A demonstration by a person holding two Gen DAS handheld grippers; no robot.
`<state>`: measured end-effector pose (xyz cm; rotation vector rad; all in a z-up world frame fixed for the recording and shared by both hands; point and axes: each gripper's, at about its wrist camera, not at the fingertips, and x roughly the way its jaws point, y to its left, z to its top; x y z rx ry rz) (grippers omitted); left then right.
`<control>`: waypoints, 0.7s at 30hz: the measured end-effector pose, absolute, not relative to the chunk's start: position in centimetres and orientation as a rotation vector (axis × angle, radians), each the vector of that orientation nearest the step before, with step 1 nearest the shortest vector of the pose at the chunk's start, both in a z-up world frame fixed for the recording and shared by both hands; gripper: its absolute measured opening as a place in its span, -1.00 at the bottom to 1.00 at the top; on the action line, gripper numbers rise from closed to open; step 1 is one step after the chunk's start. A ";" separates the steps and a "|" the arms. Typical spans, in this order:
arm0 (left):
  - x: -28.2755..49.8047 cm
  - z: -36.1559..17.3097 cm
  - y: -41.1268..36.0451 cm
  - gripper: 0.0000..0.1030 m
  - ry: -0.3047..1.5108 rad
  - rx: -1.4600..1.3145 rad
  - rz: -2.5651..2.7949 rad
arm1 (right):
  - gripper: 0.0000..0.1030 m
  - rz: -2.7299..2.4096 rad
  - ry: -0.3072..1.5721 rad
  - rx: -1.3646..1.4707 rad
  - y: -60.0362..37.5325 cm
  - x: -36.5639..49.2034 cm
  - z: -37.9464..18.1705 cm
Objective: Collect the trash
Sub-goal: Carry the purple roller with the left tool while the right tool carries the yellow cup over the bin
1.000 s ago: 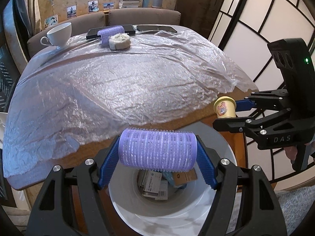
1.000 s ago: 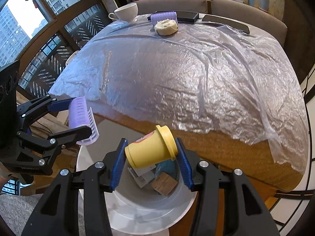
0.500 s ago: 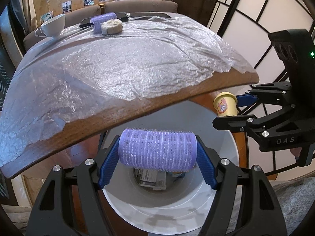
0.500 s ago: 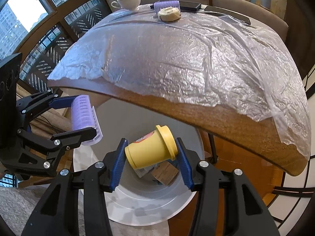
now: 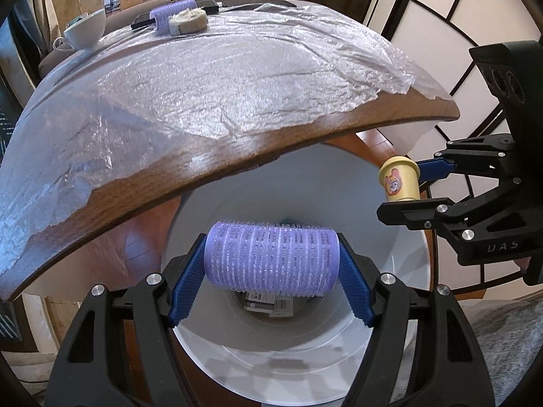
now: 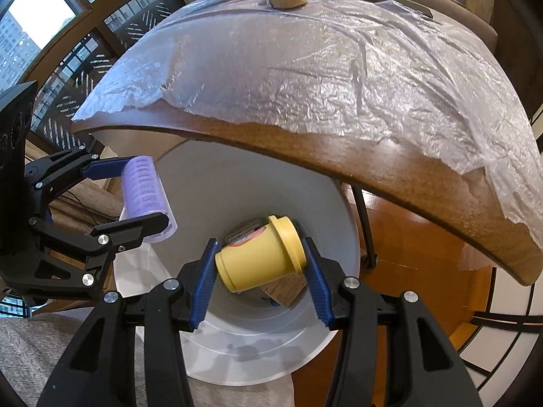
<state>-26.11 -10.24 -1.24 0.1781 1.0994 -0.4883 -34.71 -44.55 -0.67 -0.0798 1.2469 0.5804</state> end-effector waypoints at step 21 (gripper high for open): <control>-25.5 -4.6 -10.3 0.42 1.163 0.200 -0.446 | -0.06 0.583 1.322 -0.127 -42.9 -34.6 -4.7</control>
